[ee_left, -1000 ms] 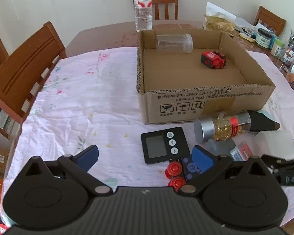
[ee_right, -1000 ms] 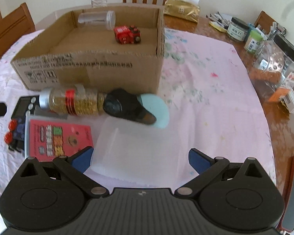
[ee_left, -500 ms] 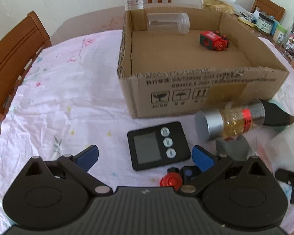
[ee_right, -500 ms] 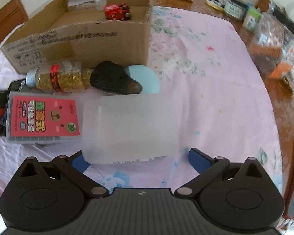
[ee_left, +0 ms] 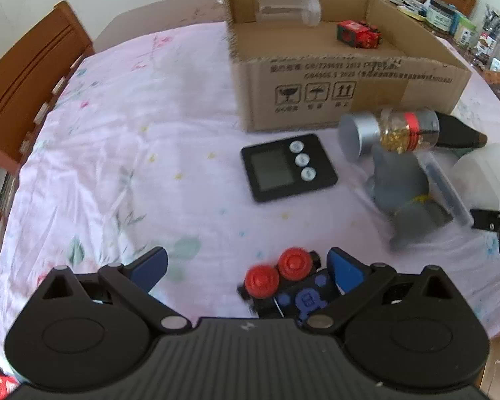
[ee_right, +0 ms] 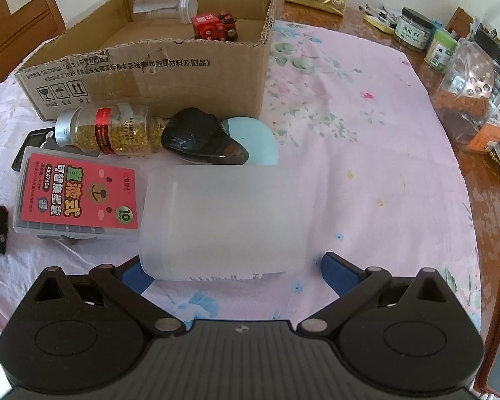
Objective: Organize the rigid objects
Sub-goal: 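Move the left tool to the black cube toy while the right tool approaches the white plastic box, then grasp the black cube toy with the left gripper while the right gripper grasps the white box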
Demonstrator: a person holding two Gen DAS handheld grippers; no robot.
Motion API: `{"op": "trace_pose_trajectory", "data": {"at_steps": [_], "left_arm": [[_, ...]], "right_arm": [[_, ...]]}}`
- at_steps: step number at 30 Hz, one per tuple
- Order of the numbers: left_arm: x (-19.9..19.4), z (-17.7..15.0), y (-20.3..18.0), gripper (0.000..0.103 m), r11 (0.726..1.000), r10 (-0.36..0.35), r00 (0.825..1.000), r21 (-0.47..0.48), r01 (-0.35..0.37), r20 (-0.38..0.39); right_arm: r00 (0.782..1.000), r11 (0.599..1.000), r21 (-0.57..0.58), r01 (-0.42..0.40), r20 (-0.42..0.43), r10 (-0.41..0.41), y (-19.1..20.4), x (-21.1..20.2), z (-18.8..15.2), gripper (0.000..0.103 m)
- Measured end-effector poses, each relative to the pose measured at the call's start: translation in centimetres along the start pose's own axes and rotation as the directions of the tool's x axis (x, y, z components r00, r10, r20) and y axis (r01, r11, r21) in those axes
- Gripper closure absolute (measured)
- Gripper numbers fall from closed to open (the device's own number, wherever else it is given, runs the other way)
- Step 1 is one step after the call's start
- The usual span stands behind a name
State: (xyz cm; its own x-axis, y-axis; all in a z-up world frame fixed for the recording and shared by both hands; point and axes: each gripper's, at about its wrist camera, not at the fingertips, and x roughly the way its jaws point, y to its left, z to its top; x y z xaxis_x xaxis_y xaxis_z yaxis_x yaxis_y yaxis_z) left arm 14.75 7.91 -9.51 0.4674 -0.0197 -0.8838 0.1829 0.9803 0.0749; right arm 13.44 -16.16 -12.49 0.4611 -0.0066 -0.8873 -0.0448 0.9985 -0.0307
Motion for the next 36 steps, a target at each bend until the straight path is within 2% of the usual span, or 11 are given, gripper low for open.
{"op": "trace_pose_trajectory", "data": {"at_steps": [4,9,13,18,21,22,24,25,27,29,36], "left_arm": [[-1.1,-1.0,0.0,0.002,1.0,-0.02,0.999,-0.016,0.021,0.045],[0.4,-2.2,-0.6,0.001,1.0,0.003,1.0,-0.019,-0.003,-0.014],[0.5,-2.9,0.5,0.0,0.994,-0.026,1.0,-0.103,0.025,-0.006],[0.2,-2.9,0.3,0.002,0.991,0.011,1.0,-0.13,-0.015,-0.026],[-0.7,-2.8,-0.5,0.004,0.993,0.039,0.999,-0.113,-0.039,0.002],[-0.9,-2.8,-0.6,0.007,0.993,0.039,0.999,-0.113,-0.038,0.005],[-1.1,-2.7,-0.9,0.025,0.991,0.036,0.999,-0.126,-0.035,0.002],[-1.1,-2.8,-0.9,0.028,0.991,0.025,1.0,-0.133,-0.025,-0.003],[-1.1,-2.8,-1.0,0.044,0.988,0.0,1.0,-0.156,-0.002,-0.013],[-1.4,-2.8,-1.3,0.05,0.987,-0.001,1.0,-0.161,0.001,-0.005],[-0.6,-1.7,-1.5,0.051,0.993,-0.008,0.999,-0.113,0.012,0.035]], "right_arm": [[1.0,1.0,-0.01,-0.005,0.014,0.005,0.0,0.0,-0.1,0.0],[1.0,0.999,-0.039,-0.02,0.021,0.021,-0.1,0.0,-0.1,0.0],[0.999,0.998,-0.056,-0.029,0.032,0.031,-0.2,0.0,-0.2,0.0],[0.997,0.995,-0.085,-0.044,0.058,0.049,-0.3,0.0,-0.4,0.0],[0.996,0.993,-0.102,-0.053,0.07,0.061,-0.4,0.0,-0.5,0.0],[0.995,0.993,-0.105,-0.055,0.071,0.063,-0.5,0.0,-0.5,0.0],[0.995,0.992,-0.112,-0.06,0.075,0.069,-0.5,0.0,-0.5,0.0],[0.994,0.991,-0.117,-0.062,0.079,0.072,-0.6,0.0,-0.5,0.0],[0.993,0.99,-0.124,-0.066,0.084,0.077,-0.6,0.0,-0.6,0.0],[0.994,0.99,-0.123,-0.066,0.084,0.076,-0.5,0.0,-0.6,0.0],[0.995,0.992,-0.113,-0.061,0.069,0.069,-0.4,0.1,-0.4,0.0]]}}
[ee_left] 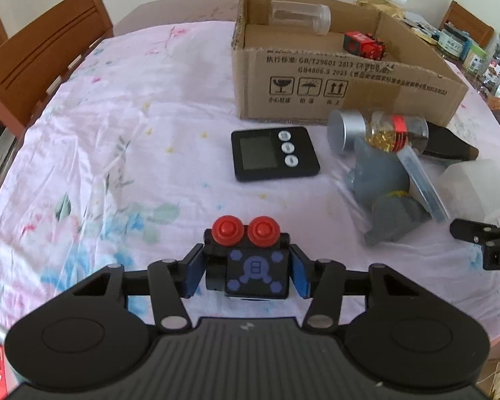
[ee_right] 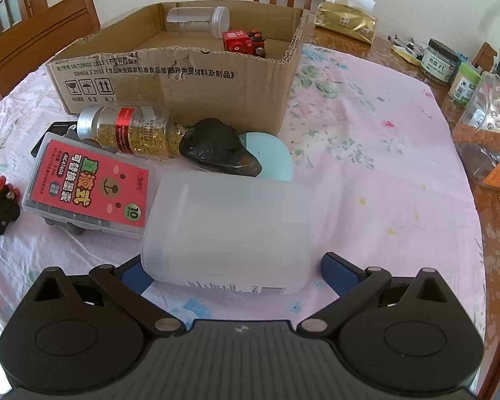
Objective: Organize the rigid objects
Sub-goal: 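Grasp the black cube toy with the left gripper while the right gripper grasps the white box, then carry the cube toy into the cardboard box and release it while the right carries the white box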
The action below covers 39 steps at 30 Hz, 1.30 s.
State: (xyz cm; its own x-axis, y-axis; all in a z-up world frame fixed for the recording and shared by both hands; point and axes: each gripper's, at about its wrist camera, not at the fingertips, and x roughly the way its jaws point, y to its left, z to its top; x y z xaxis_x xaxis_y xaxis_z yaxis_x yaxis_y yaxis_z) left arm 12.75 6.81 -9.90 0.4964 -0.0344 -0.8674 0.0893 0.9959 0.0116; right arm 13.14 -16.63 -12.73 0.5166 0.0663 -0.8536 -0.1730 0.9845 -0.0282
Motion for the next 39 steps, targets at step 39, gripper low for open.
{"op": "trace_pose_trajectory", "data": {"at_steps": [39], "left_arm": [[-1.3,1.8,0.2,0.049,0.991,-0.028,0.999,0.132,0.031,-0.022]], "right_arm": [[0.992,0.996,-0.094,-0.008,-0.123,-0.003,0.6,-2.3,5.1,0.014]]}}
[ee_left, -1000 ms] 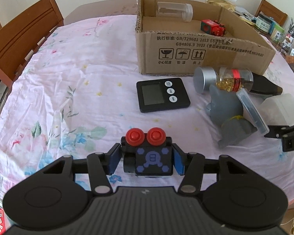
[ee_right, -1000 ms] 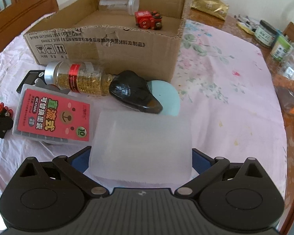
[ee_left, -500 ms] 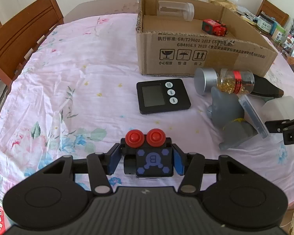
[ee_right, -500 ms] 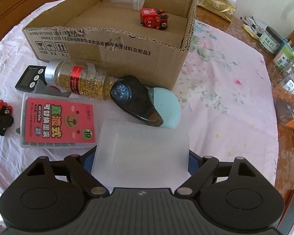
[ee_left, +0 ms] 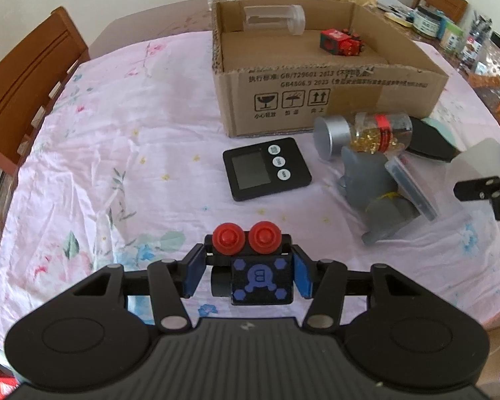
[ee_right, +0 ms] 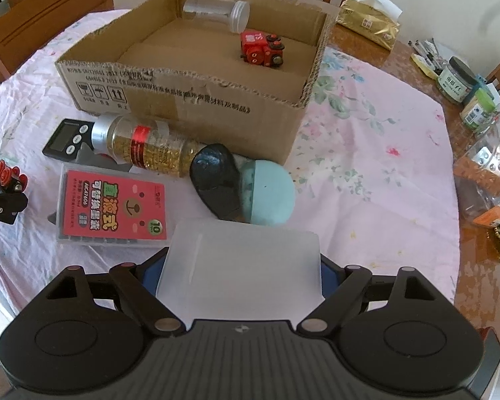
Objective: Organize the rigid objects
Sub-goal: 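Carry the cube toy into the cardboard box and release it while the right carries the white box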
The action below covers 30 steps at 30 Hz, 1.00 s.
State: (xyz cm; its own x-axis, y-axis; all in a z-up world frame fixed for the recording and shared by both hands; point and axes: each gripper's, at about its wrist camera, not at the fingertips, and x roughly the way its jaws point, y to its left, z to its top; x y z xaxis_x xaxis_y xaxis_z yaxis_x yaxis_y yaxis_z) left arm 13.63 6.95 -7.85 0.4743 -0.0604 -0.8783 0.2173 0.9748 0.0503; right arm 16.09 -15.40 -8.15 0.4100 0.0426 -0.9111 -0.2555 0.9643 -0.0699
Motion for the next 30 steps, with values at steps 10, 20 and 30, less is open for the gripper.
{"op": "trace_pose_trajectory", "data": {"at_steps": [10,20,30], "left_arm": [[-4.2,4.3,0.1,0.049,0.994,-0.076,0.995,0.085,0.07,0.063],[-4.1,12.4,0.1,0.049,0.99,-0.1,0.979,0.119,0.079,0.178],[1.4,19.3,0.0,0.049,0.987,-0.09,0.981,0.146,0.065,0.173]], "right_arm": [[0.994,0.997,-0.056,-0.045,0.095,0.051,-0.6,-4.5,1.7,0.014],[0.975,0.996,-0.082,-0.041,0.214,0.058,-0.8,-6.7,5.9,0.014],[0.967,0.996,-0.071,-0.052,0.245,0.068,-1.2,-5.9,9.3,0.014]]}}
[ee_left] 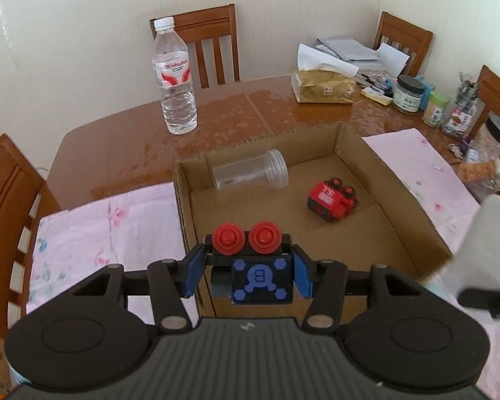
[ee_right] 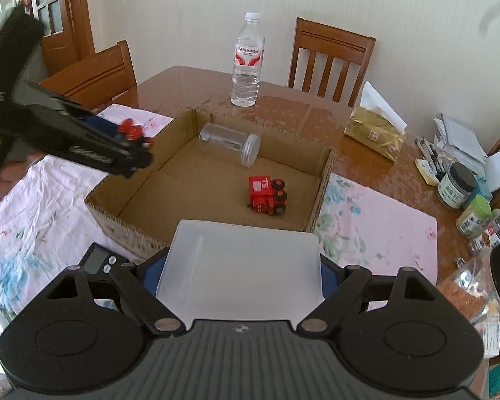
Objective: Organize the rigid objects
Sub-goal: 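Carry the cube toy into the cardboard box and release it while the right carries the white box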
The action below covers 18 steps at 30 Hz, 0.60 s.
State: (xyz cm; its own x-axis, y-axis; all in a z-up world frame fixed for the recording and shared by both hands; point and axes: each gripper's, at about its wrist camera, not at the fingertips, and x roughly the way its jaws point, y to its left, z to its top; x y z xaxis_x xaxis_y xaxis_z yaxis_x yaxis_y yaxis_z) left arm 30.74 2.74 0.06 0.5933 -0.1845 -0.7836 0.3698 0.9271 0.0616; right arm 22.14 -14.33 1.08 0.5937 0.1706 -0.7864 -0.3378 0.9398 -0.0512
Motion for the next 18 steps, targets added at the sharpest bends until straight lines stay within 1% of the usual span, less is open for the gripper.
{"op": "trace_pose_trajectory", "data": {"at_steps": [5,6,7,8,9,11,13,18], "left_arm": [[2.8,2.0,0.4,0.048,1.0,0.026,1.0,0.001,-0.026,0.002],[3.2,2.3,0.6,0.042,0.999,0.034,0.999,-0.006,-0.034,0.013],[3.5,2.5,0.9,0.035,0.999,0.042,0.999,-0.019,-0.042,0.028],[3.7,2.7,1.2,0.015,0.998,0.048,0.998,-0.035,-0.046,0.039],[3.8,2.7,1.6,0.005,0.997,0.059,0.997,-0.056,-0.056,0.056],[3.6,2.6,2.2,0.005,0.994,0.074,0.994,-0.08,-0.068,0.078],[3.3,2.4,2.8,0.005,0.994,0.065,0.995,-0.091,-0.058,0.072],[2.0,1.3,3.9,0.005,0.991,0.08,0.995,-0.113,-0.072,0.068]], "right_arm": [[1.0,1.0,0.002,0.004,-0.011,-0.004,-0.4,1.4,1.2,0.014],[1.0,1.0,0.004,0.004,-0.012,-0.004,-0.4,1.5,1.3,0.014],[1.0,1.0,0.004,0.004,-0.013,-0.004,-0.4,1.8,1.5,0.014],[1.0,1.0,0.004,0.003,-0.015,-0.003,-0.4,2.1,1.7,0.014],[1.0,1.0,0.004,0.003,-0.018,-0.003,-0.4,2.3,1.9,0.014],[1.0,1.0,0.002,-0.001,-0.021,0.001,-0.4,2.8,2.2,0.014],[1.0,1.0,0.002,-0.004,-0.028,0.004,-0.4,3.3,2.4,0.014],[0.999,1.0,0.002,-0.015,-0.037,0.015,-0.4,4.4,3.1,0.014]]}}
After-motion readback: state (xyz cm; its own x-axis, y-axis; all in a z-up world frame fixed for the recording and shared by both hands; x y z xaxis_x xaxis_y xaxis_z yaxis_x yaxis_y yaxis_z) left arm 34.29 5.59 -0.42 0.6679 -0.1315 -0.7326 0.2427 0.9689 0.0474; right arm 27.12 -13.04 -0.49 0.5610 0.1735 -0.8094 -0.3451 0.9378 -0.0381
